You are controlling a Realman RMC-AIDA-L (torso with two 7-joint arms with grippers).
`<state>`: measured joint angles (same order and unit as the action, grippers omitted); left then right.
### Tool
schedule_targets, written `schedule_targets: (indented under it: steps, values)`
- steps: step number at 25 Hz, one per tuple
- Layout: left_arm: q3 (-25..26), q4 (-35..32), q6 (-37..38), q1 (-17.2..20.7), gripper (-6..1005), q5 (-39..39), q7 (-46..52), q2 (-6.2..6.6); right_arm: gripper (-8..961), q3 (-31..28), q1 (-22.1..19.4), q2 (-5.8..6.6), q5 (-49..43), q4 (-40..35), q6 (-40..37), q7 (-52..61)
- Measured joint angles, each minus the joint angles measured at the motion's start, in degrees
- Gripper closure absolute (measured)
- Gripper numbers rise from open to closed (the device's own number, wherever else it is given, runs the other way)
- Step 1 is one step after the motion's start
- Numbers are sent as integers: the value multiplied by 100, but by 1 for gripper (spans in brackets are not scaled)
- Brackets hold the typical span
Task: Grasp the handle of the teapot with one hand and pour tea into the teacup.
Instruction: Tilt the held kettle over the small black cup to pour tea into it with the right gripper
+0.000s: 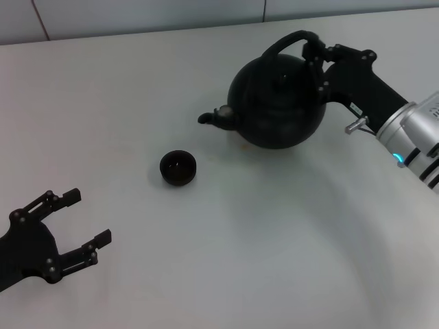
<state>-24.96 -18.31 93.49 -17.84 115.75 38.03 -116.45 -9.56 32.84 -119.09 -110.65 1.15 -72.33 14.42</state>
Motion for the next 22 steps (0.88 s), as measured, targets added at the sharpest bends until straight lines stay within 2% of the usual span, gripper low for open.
schedule_targets:
  steps: [8, 22]
  values:
    - [0, 3, 2, 0, 140, 0, -8, -1, 874, 452, 205, 4, -6, -22, 14, 15]
    - [0, 3, 1, -22, 140, 0, -5, -27, 873, 573, 367, 9, -10, -229, 35, -50]
